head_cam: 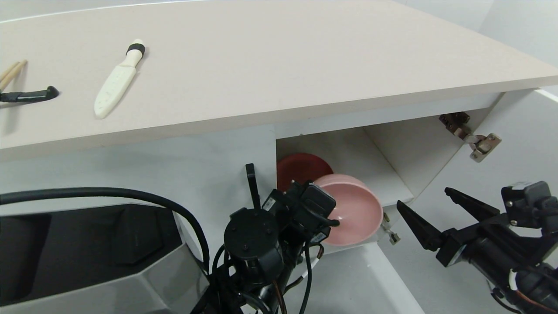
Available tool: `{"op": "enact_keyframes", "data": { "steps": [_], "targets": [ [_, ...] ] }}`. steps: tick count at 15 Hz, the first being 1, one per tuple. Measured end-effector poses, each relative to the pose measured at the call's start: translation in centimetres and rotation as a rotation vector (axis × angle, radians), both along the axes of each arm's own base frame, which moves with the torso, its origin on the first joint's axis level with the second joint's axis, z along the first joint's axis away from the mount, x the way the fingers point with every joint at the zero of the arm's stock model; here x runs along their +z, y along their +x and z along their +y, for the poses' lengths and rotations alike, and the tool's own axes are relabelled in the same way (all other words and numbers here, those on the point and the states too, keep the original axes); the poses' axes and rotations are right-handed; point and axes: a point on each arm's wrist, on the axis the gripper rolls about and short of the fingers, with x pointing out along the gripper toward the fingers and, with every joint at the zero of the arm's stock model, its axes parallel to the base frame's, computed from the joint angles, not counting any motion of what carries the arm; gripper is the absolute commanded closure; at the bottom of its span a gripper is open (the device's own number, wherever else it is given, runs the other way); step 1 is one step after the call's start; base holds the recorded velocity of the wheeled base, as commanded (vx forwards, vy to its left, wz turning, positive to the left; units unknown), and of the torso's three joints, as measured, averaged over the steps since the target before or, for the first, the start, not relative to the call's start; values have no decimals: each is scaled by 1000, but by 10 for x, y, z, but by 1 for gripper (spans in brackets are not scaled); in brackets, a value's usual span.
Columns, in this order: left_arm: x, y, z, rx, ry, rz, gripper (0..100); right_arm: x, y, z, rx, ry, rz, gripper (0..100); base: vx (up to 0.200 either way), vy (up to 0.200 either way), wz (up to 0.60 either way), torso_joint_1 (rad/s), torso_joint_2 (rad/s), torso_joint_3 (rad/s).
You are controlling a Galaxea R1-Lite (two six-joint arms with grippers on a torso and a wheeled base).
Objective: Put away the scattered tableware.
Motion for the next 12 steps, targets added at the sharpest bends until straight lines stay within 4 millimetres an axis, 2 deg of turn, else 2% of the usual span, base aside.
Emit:
{"op": "enact_keyframes", "data": {
  "steps": [2, 4, 12],
  "targets": [
    [-1, -12, -7, -41, 7, 1, 100, 0, -1, 2, 11, 0, 0, 0, 0, 0, 0, 0, 0, 0],
    [0, -16, -10, -54, 4, -3, 100, 0, -2, 2, 16, -1, 0, 0, 0, 0, 0, 0, 0, 0],
    [16, -8, -18, -47, -63, -43, 100, -2, -6, 9, 59, -6, 9, 0, 0, 0, 0, 0, 0, 0]
  ]
}}
